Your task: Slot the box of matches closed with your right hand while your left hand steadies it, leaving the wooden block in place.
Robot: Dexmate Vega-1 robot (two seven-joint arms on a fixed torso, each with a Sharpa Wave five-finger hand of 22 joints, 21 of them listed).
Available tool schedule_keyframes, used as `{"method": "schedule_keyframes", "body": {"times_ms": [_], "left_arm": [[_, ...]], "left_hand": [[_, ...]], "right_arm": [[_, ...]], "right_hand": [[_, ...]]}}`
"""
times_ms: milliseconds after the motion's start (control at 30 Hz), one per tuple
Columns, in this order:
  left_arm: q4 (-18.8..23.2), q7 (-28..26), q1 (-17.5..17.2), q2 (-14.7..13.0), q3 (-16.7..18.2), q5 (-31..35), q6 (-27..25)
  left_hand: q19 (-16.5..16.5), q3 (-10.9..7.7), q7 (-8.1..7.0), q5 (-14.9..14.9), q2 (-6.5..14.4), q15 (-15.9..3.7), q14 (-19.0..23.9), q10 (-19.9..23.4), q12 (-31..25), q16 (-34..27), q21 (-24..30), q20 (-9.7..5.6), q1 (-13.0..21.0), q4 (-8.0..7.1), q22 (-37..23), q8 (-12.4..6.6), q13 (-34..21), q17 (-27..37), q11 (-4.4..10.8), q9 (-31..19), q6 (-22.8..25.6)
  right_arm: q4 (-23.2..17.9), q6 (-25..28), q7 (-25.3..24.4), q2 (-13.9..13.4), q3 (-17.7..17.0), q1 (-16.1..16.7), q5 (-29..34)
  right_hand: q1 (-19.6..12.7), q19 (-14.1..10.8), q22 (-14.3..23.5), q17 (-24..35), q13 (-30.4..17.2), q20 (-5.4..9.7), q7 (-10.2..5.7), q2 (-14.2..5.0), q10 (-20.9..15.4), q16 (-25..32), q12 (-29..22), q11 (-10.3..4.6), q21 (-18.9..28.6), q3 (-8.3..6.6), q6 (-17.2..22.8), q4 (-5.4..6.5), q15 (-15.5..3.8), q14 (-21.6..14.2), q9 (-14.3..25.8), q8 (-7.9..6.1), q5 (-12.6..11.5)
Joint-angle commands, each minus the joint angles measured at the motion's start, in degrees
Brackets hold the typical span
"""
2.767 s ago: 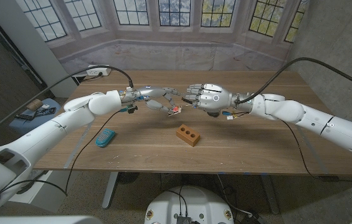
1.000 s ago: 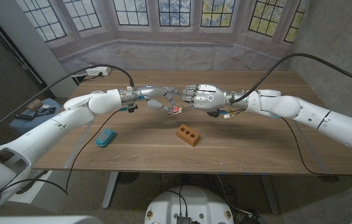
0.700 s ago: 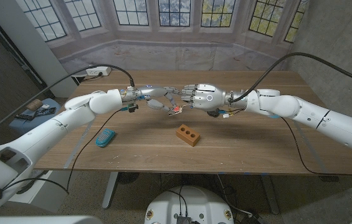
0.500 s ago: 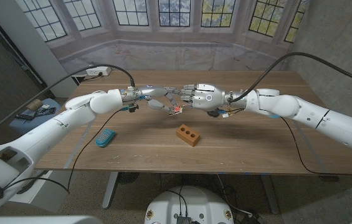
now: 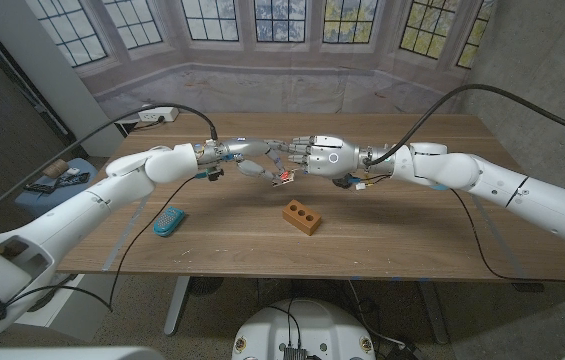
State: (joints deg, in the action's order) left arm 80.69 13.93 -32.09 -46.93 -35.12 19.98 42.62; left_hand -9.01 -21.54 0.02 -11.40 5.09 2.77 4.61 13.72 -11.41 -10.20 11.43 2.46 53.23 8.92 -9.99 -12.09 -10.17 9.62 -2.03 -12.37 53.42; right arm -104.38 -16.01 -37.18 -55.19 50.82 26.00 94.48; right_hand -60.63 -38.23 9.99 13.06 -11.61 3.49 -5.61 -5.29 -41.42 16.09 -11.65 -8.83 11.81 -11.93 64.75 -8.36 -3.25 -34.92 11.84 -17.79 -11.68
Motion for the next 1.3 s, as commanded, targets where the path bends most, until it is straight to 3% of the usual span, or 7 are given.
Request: {"method": "schedule_keyframes", "body": {"times_ms": [33, 600, 1300], "left_arm": [[0.94, -0.45, -1.1, -0.68, 0.75, -0.15, -0.52], [-0.45, -0.33, -0.2, 0.06, 0.28, -0.05, 0.08], [0.97, -0.28, -0.64, 0.07, 0.23, 0.22, -0.49]], "left_hand": [[-0.16, 0.05, -0.21, 0.16, 0.63, 0.15, 0.29, 0.27, 0.18, 0.01, 0.07, 0.3, 0.28, 0.13, -0.24, -0.25, -0.13, 0.04, 0.13, -0.29, 0.6], [-0.16, 0.03, -0.37, 0.17, 0.64, 0.11, 0.28, 0.35, 0.16, 0.04, 0.06, 0.36, 0.28, 0.14, -0.24, -0.24, -0.13, 0.04, 0.07, -0.3, 0.59], [-0.19, 0.0, -0.2, 0.16, 0.66, 0.13, 0.34, 0.42, 0.16, 0.03, 0.07, 0.26, 0.31, 0.16, -0.24, -0.3, -0.13, 0.04, 0.14, -0.3, 0.77]], "right_arm": [[1.2, -0.53, -0.32, 0.76, 0.75, -0.48, 0.31], [3.16, 0.29, -0.97, 1.44, 2.0, -0.78, -0.17], [1.13, 1.08, -0.12, 0.06, 1.06, 0.49, -0.4]], "right_hand": [[0.02, 0.06, 0.11, -0.03, -0.06, 6.26, -0.49, -0.34, -0.48, -0.16, 0.06, 0.13, -0.04, 0.15, 0.13, 0.15, -9.52, -0.74, 0.12, 0.19, -0.32], [0.11, 0.03, 0.11, -0.06, -0.06, 6.27, -0.39, -0.36, -0.45, -0.39, 0.12, 0.09, -0.02, 0.22, 0.16, 0.18, -9.54, -0.86, 0.12, 0.17, -0.39], [0.11, 0.02, 0.11, -0.02, -0.07, 6.24, -0.45, -0.44, -0.55, -0.57, 0.13, 0.03, -0.01, 0.29, 0.23, 0.17, -9.59, -0.92, 0.13, 0.13, -0.44]]}}
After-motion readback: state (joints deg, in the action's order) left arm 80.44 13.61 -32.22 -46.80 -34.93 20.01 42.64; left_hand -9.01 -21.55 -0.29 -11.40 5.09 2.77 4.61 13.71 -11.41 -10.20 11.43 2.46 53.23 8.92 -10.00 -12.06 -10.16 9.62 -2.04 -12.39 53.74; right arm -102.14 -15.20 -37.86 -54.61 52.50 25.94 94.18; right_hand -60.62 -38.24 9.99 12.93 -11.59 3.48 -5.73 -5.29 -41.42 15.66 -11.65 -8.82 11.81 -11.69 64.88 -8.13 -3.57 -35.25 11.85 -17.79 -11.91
